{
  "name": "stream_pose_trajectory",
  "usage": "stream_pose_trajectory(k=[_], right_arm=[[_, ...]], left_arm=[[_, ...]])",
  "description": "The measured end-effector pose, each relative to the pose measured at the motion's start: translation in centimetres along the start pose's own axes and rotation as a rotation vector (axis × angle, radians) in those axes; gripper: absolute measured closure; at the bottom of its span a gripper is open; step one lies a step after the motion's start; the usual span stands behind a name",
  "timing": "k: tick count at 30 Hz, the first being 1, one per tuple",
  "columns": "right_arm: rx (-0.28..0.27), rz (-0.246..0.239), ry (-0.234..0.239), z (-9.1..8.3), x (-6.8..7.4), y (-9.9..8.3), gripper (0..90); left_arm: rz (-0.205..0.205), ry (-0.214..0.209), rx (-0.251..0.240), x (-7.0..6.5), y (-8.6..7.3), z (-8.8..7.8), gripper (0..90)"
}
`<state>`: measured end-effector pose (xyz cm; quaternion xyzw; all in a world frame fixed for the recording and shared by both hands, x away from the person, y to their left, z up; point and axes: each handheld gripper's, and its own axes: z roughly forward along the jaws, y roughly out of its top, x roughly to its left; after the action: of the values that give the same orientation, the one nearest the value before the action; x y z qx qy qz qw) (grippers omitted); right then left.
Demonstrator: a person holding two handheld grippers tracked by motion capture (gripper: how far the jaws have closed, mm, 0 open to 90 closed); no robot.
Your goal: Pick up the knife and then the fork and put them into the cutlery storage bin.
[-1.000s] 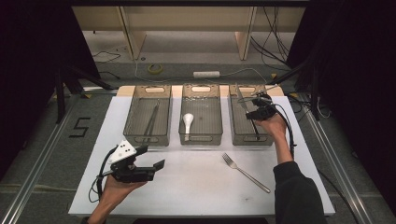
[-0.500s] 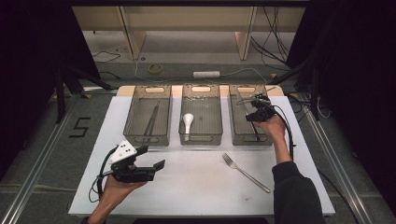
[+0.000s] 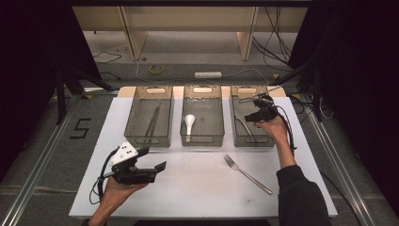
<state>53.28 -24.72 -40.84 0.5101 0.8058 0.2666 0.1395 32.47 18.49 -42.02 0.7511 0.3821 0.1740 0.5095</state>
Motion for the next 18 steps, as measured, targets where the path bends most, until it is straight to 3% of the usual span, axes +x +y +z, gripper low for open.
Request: stream_pose_trajectory(k=[10,13,18], right_arm=[[-0.021,-0.099,0.045,-3.4,1.7,-0.8,35.6],[-0.027,-0.166,0.072,-4.8,3.2,-1.6,33.5],[-0.049,-0.220,0.109,-6.1,5.0,-2.8,32.0]], left_arm=[[0.000,0.006,-0.003,0.1,0.0,-0.1,15.4],[-0.004,0.007,-0.004,0.0,0.0,-0.1,15.4],[-0.004,0.005,-0.006,0.1,0.0,-0.2,15.4]])
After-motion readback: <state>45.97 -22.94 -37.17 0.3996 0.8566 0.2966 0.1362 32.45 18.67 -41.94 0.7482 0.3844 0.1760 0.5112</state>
